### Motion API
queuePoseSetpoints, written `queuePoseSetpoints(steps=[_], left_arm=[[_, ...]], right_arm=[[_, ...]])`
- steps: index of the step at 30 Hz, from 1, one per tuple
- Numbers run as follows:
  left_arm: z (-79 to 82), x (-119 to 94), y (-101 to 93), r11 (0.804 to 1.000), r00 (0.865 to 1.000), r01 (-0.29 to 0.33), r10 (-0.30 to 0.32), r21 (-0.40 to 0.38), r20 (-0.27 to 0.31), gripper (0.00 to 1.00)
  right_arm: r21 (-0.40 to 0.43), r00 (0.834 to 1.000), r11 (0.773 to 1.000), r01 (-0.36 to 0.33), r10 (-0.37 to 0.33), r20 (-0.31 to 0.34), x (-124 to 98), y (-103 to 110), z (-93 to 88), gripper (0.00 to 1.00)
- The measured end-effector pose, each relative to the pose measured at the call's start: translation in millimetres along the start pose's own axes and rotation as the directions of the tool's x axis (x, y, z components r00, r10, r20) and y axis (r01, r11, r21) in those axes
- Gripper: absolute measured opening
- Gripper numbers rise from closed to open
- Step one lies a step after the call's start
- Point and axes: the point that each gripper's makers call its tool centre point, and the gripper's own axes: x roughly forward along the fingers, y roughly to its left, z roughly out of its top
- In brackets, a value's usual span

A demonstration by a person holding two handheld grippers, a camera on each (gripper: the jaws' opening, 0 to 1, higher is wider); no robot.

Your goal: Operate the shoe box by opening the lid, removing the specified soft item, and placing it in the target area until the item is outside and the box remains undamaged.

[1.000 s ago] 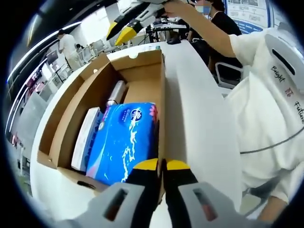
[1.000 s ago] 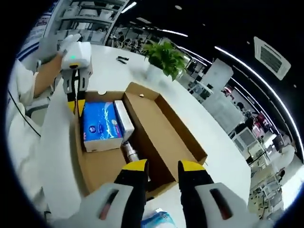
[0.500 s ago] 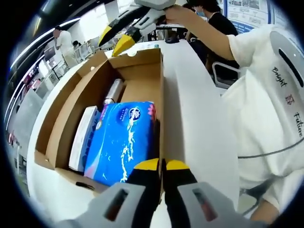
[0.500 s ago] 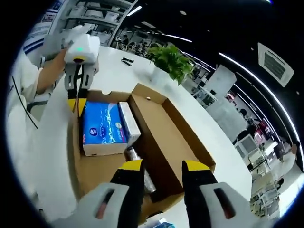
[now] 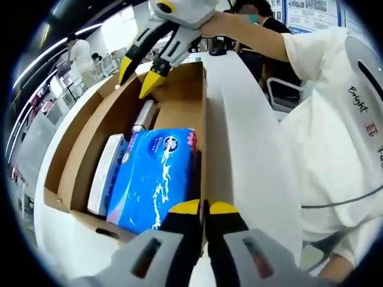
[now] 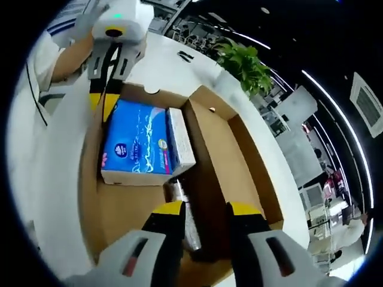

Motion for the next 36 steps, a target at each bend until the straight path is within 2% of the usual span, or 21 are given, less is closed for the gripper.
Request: queuePoseSetpoints(steps=[3, 5, 10, 13, 15, 19, 23, 25, 27, 33, 36], left_arm=[[0.5, 1, 0.2, 1.0, 1.0, 0.007, -0.007, -0.002, -0.005, 0.01], [0.3, 1, -0.2, 1.0, 1.0, 0.012, -0.012, -0.004, -0.011, 0.01], [0.1, 1, 0.3, 1.0, 1.0, 0.014, -0.014, -0.007, -0.014, 0.01], [0.0, 1, 0.7, 1.0, 1.0, 0.018, -0.018, -0.017, -0.018, 0.01], [0.1, 1, 1.0, 1.0, 1.0, 0.012, -0.012, -0.018, -0.018, 0.01], [-0.5, 0, 0.6, 1.0, 1.0, 0.002, -0.002, 0.01, -0.008, 0.01], [-0.5, 0, 1.6, 1.0, 1.0, 0.003, -0.003, 0.001, -0.003, 0.01], [-0.3, 1, 1.8, 1.0, 1.0, -0.002, 0.002, -0.001, -0.006, 0.01], [-0.7, 1, 1.6, 1.0, 1.0, -0.006, 0.006, -0.003, -0.013, 0.01], [-0.8, 1, 1.8, 1.0, 1.0, -0.003, 0.003, -0.007, -0.011, 0.01], [-0.8, 1, 1.7, 1.0, 1.0, -0.001, 0.001, -0.008, -0.014, 0.01]], right_arm=[[0.014, 1.0, 1.0, -0.024, 0.024, -0.013, 3, 0, -4.2, 0.25], [-0.015, 0.998, 0.999, -0.044, 0.043, -0.034, 2, 3, -8.6, 0.26], [-0.011, 0.999, 1.0, -0.028, 0.028, -0.044, -2, -2, -14.6, 0.26], [0.0, 0.999, 1.0, -0.03, 0.03, -0.026, -4, -3, -8.6, 0.26], [-0.023, 0.998, 0.998, -0.061, 0.061, -0.011, -3, 3, -4.2, 0.26], [-0.072, 0.997, 0.995, -0.066, 0.062, -0.05, 3, 7, -5.1, 0.26], [-0.056, 0.996, 0.995, -0.077, 0.075, -0.046, 7, 9, -3.8, 0.26], [-0.05, 0.994, 0.994, -0.095, 0.092, -0.055, 9, 12, -6.4, 0.26], [-0.073, 0.994, 0.994, -0.087, 0.081, -0.074, 13, 12, -12.1, 0.26], [-0.061, 0.993, 0.995, -0.081, 0.076, -0.094, 21, 10, -22.8, 0.26], [-0.084, 0.99, 0.993, -0.084, 0.074, -0.116, 24, 13, -27.7, 0.26]])
